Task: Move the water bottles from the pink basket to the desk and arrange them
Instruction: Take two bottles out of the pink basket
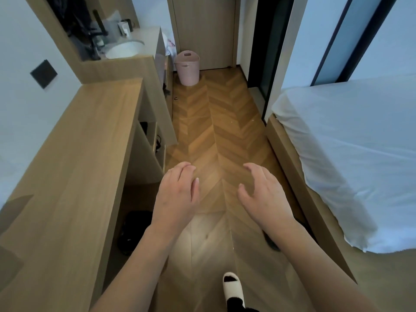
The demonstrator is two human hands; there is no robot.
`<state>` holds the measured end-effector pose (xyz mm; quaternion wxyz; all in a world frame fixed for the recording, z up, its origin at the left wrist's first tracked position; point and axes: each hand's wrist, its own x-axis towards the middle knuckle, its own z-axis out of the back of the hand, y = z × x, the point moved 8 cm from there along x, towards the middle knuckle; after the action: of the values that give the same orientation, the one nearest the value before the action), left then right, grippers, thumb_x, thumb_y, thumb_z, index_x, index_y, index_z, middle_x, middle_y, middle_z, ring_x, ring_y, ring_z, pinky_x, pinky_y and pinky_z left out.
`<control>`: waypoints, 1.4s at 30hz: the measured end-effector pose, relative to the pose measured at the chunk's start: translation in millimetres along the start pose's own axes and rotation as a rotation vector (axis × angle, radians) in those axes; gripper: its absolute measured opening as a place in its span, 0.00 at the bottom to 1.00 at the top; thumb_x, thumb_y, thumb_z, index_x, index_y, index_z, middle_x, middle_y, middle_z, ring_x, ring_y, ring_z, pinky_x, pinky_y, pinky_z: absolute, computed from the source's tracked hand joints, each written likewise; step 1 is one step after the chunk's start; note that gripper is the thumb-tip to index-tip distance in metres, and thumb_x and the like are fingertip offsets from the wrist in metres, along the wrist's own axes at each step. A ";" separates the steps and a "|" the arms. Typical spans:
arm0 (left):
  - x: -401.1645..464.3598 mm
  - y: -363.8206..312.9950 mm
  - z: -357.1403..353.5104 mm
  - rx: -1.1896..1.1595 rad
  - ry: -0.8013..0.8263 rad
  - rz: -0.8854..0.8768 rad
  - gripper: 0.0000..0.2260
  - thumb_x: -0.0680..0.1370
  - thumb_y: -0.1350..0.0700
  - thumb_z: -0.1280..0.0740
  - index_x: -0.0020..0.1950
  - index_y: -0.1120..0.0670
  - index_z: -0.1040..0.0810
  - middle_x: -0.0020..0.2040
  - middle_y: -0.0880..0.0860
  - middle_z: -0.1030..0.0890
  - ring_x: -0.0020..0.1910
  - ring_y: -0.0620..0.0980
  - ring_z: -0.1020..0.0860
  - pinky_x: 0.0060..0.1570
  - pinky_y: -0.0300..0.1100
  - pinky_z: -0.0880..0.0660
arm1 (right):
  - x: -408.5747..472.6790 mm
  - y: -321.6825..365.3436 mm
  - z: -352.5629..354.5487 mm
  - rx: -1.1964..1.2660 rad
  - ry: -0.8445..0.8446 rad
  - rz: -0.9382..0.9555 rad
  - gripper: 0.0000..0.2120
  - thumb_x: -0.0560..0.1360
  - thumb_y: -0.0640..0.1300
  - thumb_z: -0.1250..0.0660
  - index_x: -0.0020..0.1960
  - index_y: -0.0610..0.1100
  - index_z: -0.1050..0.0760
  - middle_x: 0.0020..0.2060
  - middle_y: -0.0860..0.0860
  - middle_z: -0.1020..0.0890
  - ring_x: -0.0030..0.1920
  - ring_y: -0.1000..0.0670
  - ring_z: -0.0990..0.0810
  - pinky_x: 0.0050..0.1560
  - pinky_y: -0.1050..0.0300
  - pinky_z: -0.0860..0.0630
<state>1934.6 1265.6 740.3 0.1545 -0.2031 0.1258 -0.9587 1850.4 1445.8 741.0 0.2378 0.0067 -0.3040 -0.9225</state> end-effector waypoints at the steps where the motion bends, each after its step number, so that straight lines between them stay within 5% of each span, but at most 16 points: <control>1: 23.1 2.0 -8.6 0.006 0.007 0.001 0.13 0.81 0.54 0.37 0.64 0.55 0.24 0.62 0.51 0.22 0.60 0.47 0.25 0.62 0.37 0.32 | 22.6 -4.3 -1.9 -0.006 0.007 -0.002 0.23 0.77 0.44 0.35 0.72 0.44 0.32 0.66 0.49 0.24 0.66 0.50 0.27 0.68 0.55 0.31; 20: 334.0 40.8 -110.4 -0.039 0.024 0.009 0.13 0.80 0.55 0.35 0.64 0.55 0.23 0.62 0.52 0.22 0.61 0.48 0.24 0.62 0.38 0.33 | 346.2 -46.7 -23.4 0.025 0.006 -0.014 0.24 0.76 0.45 0.35 0.72 0.46 0.32 0.67 0.51 0.25 0.67 0.52 0.28 0.69 0.54 0.31; 27: 476.3 78.8 -173.0 -0.108 0.045 0.014 0.14 0.81 0.53 0.37 0.65 0.54 0.24 0.63 0.51 0.23 0.62 0.47 0.25 0.66 0.43 0.29 | 499.8 -61.6 -57.1 -0.024 0.061 -0.028 0.24 0.78 0.49 0.35 0.73 0.49 0.33 0.68 0.52 0.26 0.60 0.53 0.23 0.67 0.56 0.30; 32: 569.6 87.1 -208.7 -0.104 0.053 -0.036 0.13 0.80 0.54 0.37 0.64 0.55 0.23 0.62 0.51 0.22 0.61 0.48 0.25 0.65 0.47 0.27 | 599.3 -73.4 -59.5 -0.017 0.079 -0.049 0.25 0.79 0.50 0.35 0.74 0.49 0.35 0.70 0.53 0.28 0.68 0.54 0.28 0.70 0.56 0.33; 42: 753.4 88.0 -299.6 -0.039 0.083 -0.075 0.13 0.79 0.57 0.36 0.62 0.57 0.23 0.61 0.53 0.23 0.60 0.51 0.25 0.64 0.48 0.28 | 793.3 -131.8 -75.3 0.027 0.113 -0.050 0.26 0.78 0.49 0.35 0.74 0.48 0.35 0.69 0.51 0.28 0.58 0.50 0.21 0.67 0.49 0.28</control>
<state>1172.6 976.3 712.3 0.1090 -0.1709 0.1429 -0.9688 1101.4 1145.0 710.3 0.2315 0.0695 -0.3023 -0.9220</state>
